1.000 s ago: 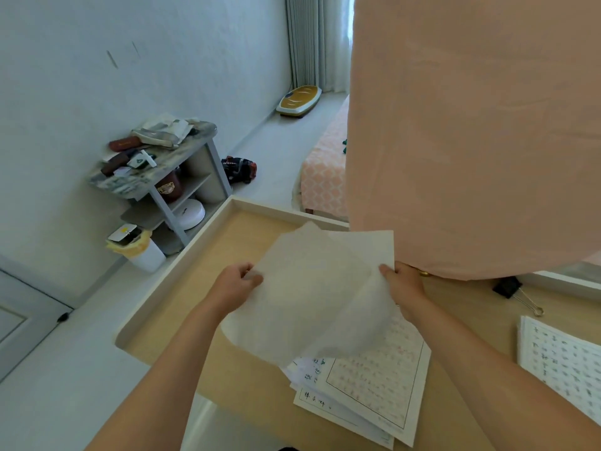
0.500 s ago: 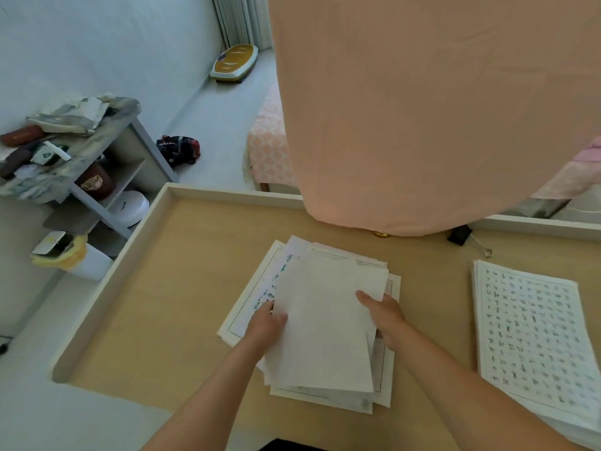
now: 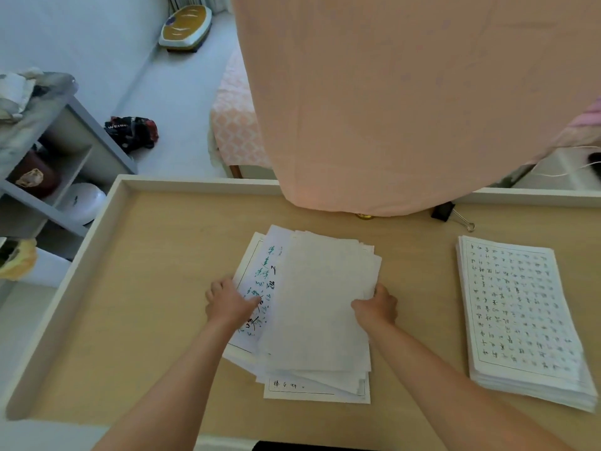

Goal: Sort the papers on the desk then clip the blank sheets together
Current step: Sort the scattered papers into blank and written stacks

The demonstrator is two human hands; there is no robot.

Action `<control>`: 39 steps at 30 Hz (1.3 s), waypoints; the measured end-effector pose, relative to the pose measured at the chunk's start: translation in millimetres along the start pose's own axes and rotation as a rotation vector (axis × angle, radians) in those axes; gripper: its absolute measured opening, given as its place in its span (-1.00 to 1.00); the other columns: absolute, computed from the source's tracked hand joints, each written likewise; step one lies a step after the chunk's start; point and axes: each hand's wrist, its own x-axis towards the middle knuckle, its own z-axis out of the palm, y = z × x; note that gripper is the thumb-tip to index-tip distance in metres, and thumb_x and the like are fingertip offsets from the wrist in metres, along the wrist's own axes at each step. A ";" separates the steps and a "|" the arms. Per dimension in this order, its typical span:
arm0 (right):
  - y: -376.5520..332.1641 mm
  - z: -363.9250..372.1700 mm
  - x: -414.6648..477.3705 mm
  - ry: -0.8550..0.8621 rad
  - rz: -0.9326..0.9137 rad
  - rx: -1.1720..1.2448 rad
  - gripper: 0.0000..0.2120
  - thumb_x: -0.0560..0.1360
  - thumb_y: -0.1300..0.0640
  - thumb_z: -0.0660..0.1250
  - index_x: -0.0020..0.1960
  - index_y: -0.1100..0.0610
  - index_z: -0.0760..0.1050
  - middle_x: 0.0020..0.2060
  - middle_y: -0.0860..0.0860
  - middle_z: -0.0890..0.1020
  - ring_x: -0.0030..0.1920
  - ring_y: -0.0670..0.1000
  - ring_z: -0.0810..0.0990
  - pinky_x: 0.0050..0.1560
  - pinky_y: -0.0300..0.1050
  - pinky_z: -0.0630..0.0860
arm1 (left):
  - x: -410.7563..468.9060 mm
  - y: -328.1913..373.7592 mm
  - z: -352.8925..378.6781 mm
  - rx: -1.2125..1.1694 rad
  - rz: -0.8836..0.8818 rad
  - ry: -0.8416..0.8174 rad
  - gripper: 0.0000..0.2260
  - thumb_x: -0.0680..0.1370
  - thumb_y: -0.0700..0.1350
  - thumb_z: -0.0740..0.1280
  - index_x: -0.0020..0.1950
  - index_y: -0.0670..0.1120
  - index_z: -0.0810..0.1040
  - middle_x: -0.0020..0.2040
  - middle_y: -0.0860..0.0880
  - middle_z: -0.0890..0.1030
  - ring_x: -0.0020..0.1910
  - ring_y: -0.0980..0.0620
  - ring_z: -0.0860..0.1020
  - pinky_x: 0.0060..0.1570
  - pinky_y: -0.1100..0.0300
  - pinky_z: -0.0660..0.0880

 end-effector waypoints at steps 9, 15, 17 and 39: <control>-23.3 46.2 -21.5 -0.105 -0.114 0.076 -0.60 0.26 0.19 0.17 0.09 0.07 0.45 0.08 -0.04 0.52 0.09 0.10 0.52 -0.21 -0.17 0.48 | -10.3 3.7 3.3 -0.336 -0.040 -0.187 -0.48 0.46 0.00 0.44 0.34 -0.15 0.39 0.24 -0.09 0.52 0.11 -0.07 0.55 0.08 0.03 0.53; -28.1 43.7 -32.1 -0.152 -0.056 0.162 -0.47 0.22 0.22 0.17 0.18 0.13 0.51 0.15 0.07 0.59 -0.03 0.07 0.60 -0.25 -0.22 0.48 | -22.4 -0.3 7.0 -0.380 -0.043 -0.175 -0.31 0.26 0.15 0.46 0.32 -0.10 0.43 0.21 -0.06 0.51 0.13 -0.08 0.54 0.09 -0.03 0.55; -30.8 37.5 -35.1 -0.196 -0.044 0.171 -0.61 0.37 0.31 0.22 0.17 0.17 0.51 0.09 0.07 0.61 -0.16 0.00 0.55 -0.35 -0.25 0.39 | -30.4 -1.3 4.9 -0.393 -0.046 -0.171 -0.41 0.37 0.02 0.48 0.32 -0.13 0.40 0.21 -0.06 0.50 0.06 -0.05 0.55 -0.02 0.06 0.54; -6.0 44.1 -62.3 -0.216 -0.092 0.038 -0.70 0.44 0.33 0.37 0.11 0.08 0.42 -0.05 -0.01 0.58 -0.16 -0.05 0.55 -0.26 -0.24 0.50 | -40.7 -37.8 18.1 -0.452 0.012 -0.171 -0.82 0.47 -0.20 0.38 0.05 -0.10 0.49 0.00 -0.06 0.61 -0.03 -0.10 0.58 -0.07 0.08 0.51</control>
